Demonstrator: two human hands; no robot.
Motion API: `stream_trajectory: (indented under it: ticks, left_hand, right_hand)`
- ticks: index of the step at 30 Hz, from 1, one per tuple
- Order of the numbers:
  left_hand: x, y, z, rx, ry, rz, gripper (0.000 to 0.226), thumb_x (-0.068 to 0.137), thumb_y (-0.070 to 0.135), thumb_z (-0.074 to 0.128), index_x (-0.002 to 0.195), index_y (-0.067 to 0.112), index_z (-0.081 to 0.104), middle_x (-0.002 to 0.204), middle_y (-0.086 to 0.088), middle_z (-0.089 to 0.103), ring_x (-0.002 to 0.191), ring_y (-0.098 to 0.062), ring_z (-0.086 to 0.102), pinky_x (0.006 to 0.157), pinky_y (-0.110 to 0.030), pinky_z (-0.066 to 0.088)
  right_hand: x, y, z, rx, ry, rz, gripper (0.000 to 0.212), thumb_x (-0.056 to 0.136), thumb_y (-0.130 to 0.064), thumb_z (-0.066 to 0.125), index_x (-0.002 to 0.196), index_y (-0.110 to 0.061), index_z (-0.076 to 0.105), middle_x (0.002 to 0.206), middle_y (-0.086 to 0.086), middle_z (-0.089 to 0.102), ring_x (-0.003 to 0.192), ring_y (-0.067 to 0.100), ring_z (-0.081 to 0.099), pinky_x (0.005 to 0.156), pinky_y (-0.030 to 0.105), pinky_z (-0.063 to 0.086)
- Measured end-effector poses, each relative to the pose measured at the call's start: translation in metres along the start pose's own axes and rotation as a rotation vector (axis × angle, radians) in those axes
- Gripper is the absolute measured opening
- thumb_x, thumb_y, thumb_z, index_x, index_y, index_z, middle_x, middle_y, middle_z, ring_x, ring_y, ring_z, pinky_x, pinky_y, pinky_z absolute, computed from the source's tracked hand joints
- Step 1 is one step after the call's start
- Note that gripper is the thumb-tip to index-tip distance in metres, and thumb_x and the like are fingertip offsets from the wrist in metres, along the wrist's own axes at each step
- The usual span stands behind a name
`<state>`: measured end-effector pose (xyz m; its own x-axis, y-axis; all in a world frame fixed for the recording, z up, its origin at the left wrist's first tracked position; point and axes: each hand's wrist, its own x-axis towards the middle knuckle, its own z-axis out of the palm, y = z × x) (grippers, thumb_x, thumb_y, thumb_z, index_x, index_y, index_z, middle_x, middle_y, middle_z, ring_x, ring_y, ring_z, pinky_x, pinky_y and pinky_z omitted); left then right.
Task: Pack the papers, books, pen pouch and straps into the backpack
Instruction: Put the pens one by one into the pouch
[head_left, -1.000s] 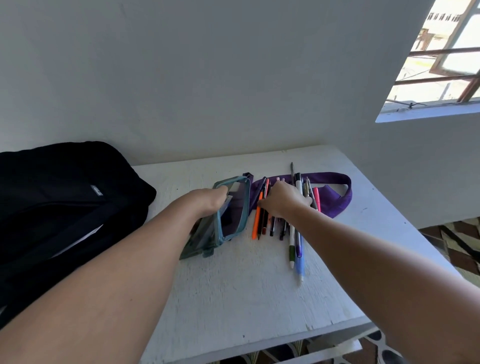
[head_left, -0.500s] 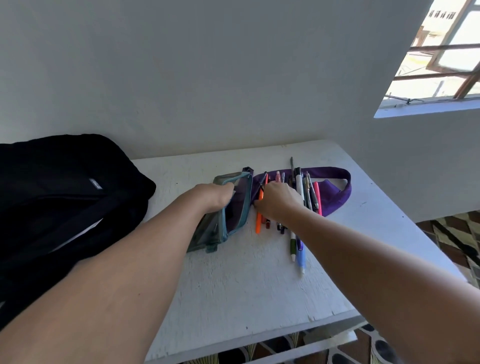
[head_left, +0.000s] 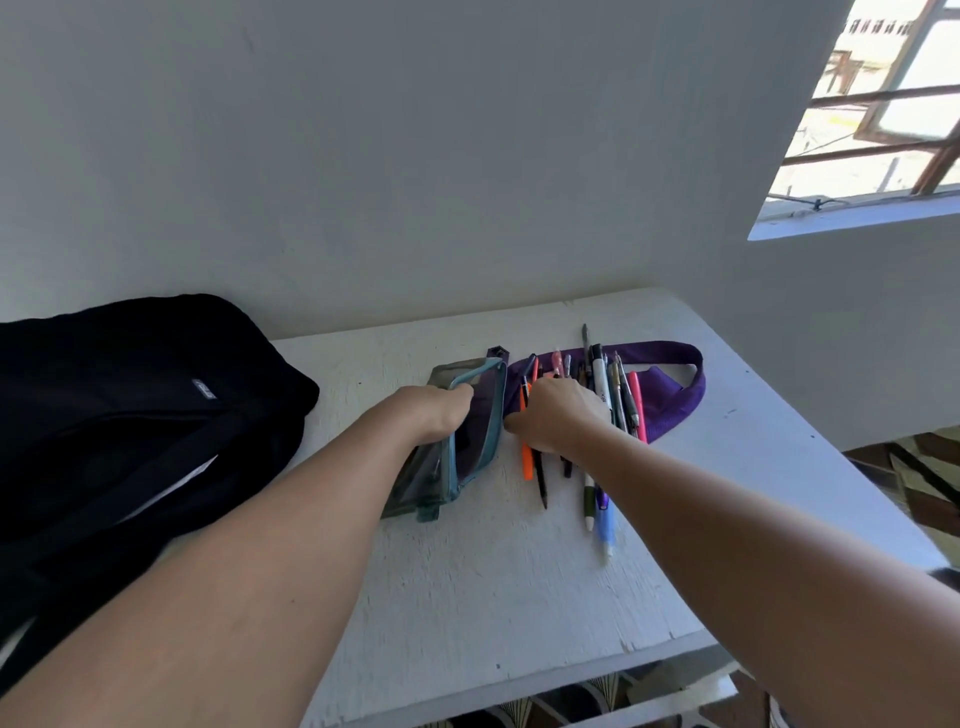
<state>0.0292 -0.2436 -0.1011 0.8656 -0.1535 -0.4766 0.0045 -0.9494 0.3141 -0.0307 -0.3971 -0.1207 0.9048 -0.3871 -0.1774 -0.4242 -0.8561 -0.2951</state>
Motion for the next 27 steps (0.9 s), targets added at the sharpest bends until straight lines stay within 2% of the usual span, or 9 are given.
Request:
stream_trajectory:
  ticks: [4,8,11,13,15,17,19,23,27]
  left_hand:
    - [-0.003,-0.002,-0.001,-0.035,0.006,-0.014,0.076,0.1,0.062,0.022,0.156,0.014,0.037,0.162,-0.017,0.032,0.143,-0.035,0.038,0.112,-0.043,0.034]
    - [-0.011,-0.002,-0.006,-0.186,-0.051,0.002,0.064,0.105,0.055,0.023,0.132,0.012,0.061,0.143,-0.017,0.051,0.128,-0.033,0.051,0.104,-0.038,0.04]
    - [-0.01,-0.003,-0.008,-0.27,-0.092,0.012,0.068,0.105,0.059,0.019,0.148,0.016,0.05,0.148,-0.016,0.051,0.129,-0.031,0.053,0.103,-0.041,0.042]
    - [-0.011,-0.006,-0.01,-0.329,-0.111,0.012,0.07,0.104,0.058,0.017,0.137,0.012,0.057,0.129,-0.019,0.061,0.107,-0.029,0.059,0.088,-0.039,0.047]
    - [-0.013,-0.01,-0.013,-0.381,-0.112,-0.032,0.075,0.102,0.06,0.011,0.13,0.009,0.058,0.117,-0.022,0.062,0.1,-0.032,0.06,0.088,-0.043,0.049]
    - [-0.012,-0.016,-0.016,-0.408,-0.104,-0.074,0.08,0.098,0.063,0.01,0.135,0.009,0.056,0.123,-0.027,0.063,0.109,-0.04,0.06,0.1,-0.053,0.049]
    - [-0.012,-0.018,-0.019,-0.404,-0.063,-0.09,0.079,0.099,0.062,0.013,0.138,0.008,0.057,0.131,-0.026,0.061,0.117,-0.039,0.058,0.105,-0.051,0.045]
    - [-0.013,-0.013,-0.023,-0.325,0.0,-0.082,0.075,0.102,0.059,0.018,0.153,0.009,0.041,0.156,-0.023,0.04,0.138,-0.04,0.043,0.101,-0.046,0.037]
    - [-0.009,-0.006,-0.022,-0.29,-0.044,-0.051,0.07,0.106,0.052,0.016,0.157,0.008,0.033,0.162,-0.023,0.03,0.146,-0.038,0.034,0.113,-0.046,0.031]
  right_hand:
    - [0.003,0.002,-0.006,0.239,0.009,0.039,0.037,0.092,-0.035,0.061,0.063,-0.015,0.05,0.059,0.0,0.049,0.05,0.018,0.042,0.051,0.026,0.036]
    - [0.0,-0.012,-0.027,0.648,0.112,0.016,0.029,0.096,-0.031,0.054,0.077,-0.011,0.061,0.067,0.004,0.072,0.051,0.014,0.068,0.048,0.024,0.048]
    - [-0.005,-0.028,-0.029,0.852,0.177,0.004,0.028,0.097,-0.027,0.052,0.079,-0.009,0.063,0.063,0.005,0.076,0.072,0.027,0.078,0.063,0.038,0.06]
    - [-0.006,-0.038,-0.017,0.902,0.092,0.018,0.028,0.099,-0.027,0.054,0.088,-0.005,0.067,0.065,0.005,0.076,0.073,0.027,0.079,0.074,0.045,0.065]
    - [-0.009,-0.045,0.001,0.853,-0.076,0.002,0.029,0.102,-0.029,0.06,0.092,-0.004,0.07,0.078,0.009,0.079,0.075,0.025,0.08,0.079,0.049,0.066]
    - [-0.015,-0.051,0.016,0.619,-0.233,-0.082,0.03,0.102,-0.033,0.063,0.1,-0.004,0.072,0.093,0.012,0.078,0.087,0.028,0.078,0.084,0.047,0.065]
    - [-0.019,-0.058,0.024,0.454,-0.269,-0.173,0.03,0.102,-0.032,0.061,0.108,-0.004,0.073,0.102,0.013,0.075,0.095,0.03,0.073,0.088,0.046,0.063]
    - [-0.015,-0.059,0.013,0.391,-0.163,-0.266,0.031,0.102,-0.032,0.059,0.102,-0.005,0.075,0.095,0.012,0.076,0.081,0.027,0.071,0.074,0.039,0.062]
    - [0.0,-0.034,-0.007,0.263,0.051,-0.233,0.032,0.1,-0.038,0.06,0.086,-0.011,0.07,0.076,0.007,0.071,0.069,0.025,0.067,0.057,0.032,0.052]
